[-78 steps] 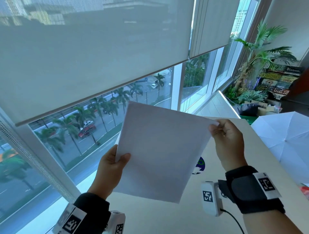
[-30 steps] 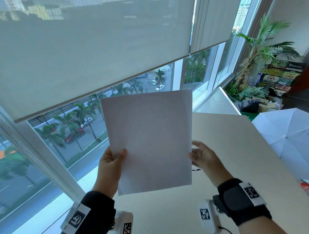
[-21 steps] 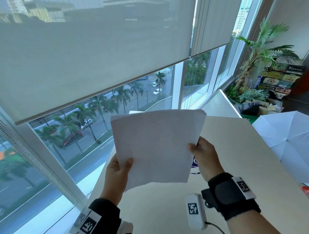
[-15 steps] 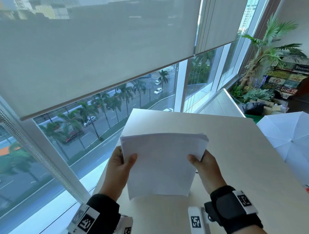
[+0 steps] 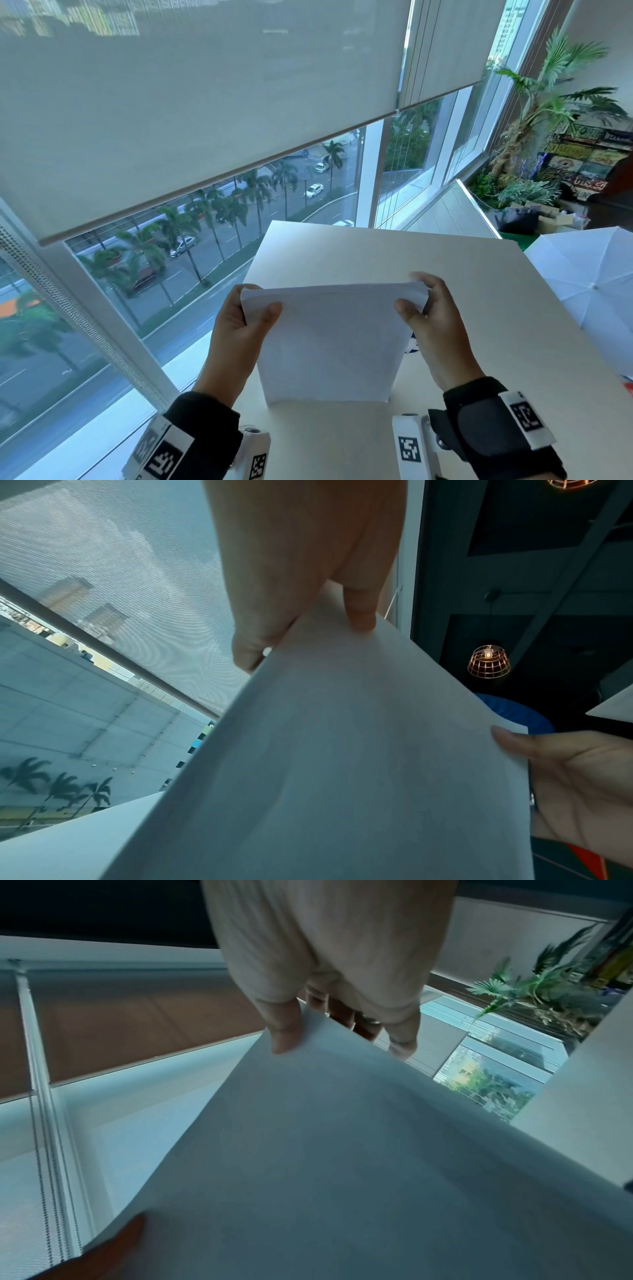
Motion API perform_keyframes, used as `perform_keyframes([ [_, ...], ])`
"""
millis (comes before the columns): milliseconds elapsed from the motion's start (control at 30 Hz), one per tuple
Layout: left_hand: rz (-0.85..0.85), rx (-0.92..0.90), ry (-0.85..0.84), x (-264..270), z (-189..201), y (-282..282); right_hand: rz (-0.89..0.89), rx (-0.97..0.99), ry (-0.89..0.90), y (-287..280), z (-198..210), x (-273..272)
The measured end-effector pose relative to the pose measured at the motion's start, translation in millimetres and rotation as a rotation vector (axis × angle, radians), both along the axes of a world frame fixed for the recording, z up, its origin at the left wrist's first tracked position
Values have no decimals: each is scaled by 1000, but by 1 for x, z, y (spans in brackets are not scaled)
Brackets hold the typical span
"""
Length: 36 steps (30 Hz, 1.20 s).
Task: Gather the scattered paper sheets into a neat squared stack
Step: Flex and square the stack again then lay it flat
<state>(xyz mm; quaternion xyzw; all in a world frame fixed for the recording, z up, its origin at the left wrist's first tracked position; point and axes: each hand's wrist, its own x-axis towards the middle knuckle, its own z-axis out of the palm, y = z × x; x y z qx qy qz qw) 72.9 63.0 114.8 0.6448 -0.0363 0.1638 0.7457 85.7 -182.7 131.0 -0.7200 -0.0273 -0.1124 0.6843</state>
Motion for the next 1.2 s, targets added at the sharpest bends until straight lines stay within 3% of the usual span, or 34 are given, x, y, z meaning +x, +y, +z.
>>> perform_keyframes([
  [133, -58, 38, 32, 2, 2, 7, -10, -214, -154, -3, 11, 2],
  [267, -157, 133, 123, 6, 1, 16, -28, -682, -335, -7, 18, 3],
  [433, -274, 176, 273, 15, 0, 25, -69, -1041, -444, -11, 24, 2],
  [600, -345, 153, 312, 20, 2, 27, -58, -1348, -459, 2, 36, -4],
  [733, -378, 139, 310, 20, 4, 28, -46, -1355, -433, 13, 43, -4],
  [833, -389, 120, 321, 20, 2, 29, 22, -1468, -425, 25, 45, -4],
  [1033, -378, 124, 297, 15, 2, 28, -18, -1516, -474, 44, 49, -4],
  [1200, -340, 156, 224, 14, 16, 25, 56, -1454, -510, 57, 43, -2],
])
